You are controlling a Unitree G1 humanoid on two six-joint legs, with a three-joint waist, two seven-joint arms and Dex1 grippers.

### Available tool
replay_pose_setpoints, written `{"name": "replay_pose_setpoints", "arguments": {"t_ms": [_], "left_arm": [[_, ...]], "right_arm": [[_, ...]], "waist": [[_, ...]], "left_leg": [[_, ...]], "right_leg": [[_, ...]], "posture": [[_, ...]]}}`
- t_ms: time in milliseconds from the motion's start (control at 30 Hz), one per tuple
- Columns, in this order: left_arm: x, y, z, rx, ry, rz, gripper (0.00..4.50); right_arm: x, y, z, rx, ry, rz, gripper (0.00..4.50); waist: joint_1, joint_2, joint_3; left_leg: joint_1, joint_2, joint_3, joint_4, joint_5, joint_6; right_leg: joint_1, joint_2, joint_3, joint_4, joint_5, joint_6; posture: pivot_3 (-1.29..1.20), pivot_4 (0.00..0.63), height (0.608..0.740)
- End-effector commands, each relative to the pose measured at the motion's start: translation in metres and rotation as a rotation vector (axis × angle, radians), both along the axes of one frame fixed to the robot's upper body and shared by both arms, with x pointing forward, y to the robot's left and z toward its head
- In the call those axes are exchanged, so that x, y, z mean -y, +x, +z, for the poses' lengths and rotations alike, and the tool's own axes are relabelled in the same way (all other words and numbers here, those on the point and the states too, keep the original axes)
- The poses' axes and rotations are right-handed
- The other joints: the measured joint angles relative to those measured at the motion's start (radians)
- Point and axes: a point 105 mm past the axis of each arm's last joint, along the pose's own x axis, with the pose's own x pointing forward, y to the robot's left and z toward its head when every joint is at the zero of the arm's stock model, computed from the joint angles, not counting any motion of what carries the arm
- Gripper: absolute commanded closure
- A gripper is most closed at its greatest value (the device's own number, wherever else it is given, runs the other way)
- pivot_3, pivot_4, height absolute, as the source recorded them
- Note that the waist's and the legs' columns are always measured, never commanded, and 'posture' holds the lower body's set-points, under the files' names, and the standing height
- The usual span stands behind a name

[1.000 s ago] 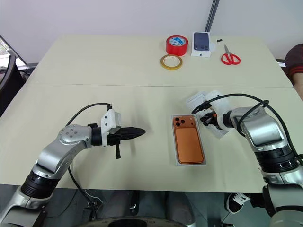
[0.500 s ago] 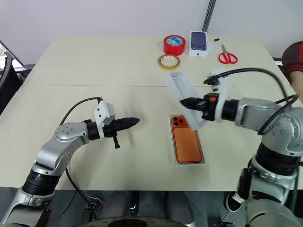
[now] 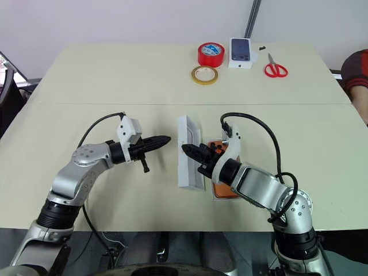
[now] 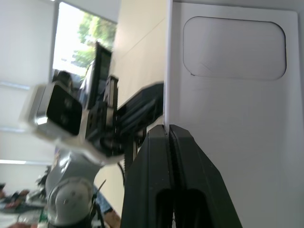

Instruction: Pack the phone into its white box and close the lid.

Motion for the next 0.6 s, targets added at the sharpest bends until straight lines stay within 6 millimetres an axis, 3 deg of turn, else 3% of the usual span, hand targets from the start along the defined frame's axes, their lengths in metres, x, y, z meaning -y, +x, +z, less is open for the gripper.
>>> {"name": "replay_pose_setpoints", "arguments": {"t_ms": [33,167,300,400,500,600], "left_arm": [[0.024,-0.007,0.009,0.057,0.012,-0.075,4.50],[0.040,-0.004,0.005,0.057,0.032,-0.102,4.50],[0.061,-0.001,0.005,0.053,0.019,-0.145,4.50],[0.077,-0.004,0.003,0.053,0.022,-0.196,4.50],[0.087,-0.006,0.002,0.051,0.024,-0.226,4.50],[0.093,-0.004,0.008,0.034,-0.010,-0.214,4.50]], "right_arm": [[0.010,-0.001,0.010,0.057,-0.048,0.016,3.05],[0.029,0.002,0.028,0.194,-0.221,0.118,0.92],[0.064,0.011,0.052,0.280,-0.440,0.148,0.92],[0.094,0.021,0.050,0.302,-0.640,0.100,0.92],[0.113,0.028,0.041,0.299,-0.782,0.065,2.13],[0.124,0.030,0.026,0.323,-0.990,0.095,3.72]], "waist": [[0.001,0.000,0.000],[0.000,0.002,0.001],[0.004,0.002,0.001],[0.004,0.002,0.001],[0.004,0.002,0.001],[0.003,0.002,0.001]], "left_leg": [[0.000,0.000,0.000,0.000,0.000,0.000],[0.000,0.000,0.000,0.000,0.000,0.000],[0.000,0.000,0.000,0.000,0.000,0.001],[0.000,0.000,0.000,0.000,-0.001,0.001],[0.000,0.000,0.000,0.000,-0.001,0.001],[0.000,0.000,0.000,0.000,-0.001,0.001]], "right_leg": [[0.000,0.000,0.000,0.000,0.000,0.000],[0.000,0.000,0.000,0.000,0.000,0.000],[0.000,0.001,0.000,-0.001,0.000,0.000],[0.000,0.001,0.000,-0.002,0.000,0.000],[0.001,0.001,0.000,-0.002,0.000,0.000],[0.000,0.001,0.000,-0.002,0.000,0.000]], "posture": [[0.00,0.150,0.740],[0.00,0.150,0.740],[0.00,0.150,0.740],[0.00,0.150,0.740],[0.00,0.150,0.740],[0.00,0.150,0.740]]}}
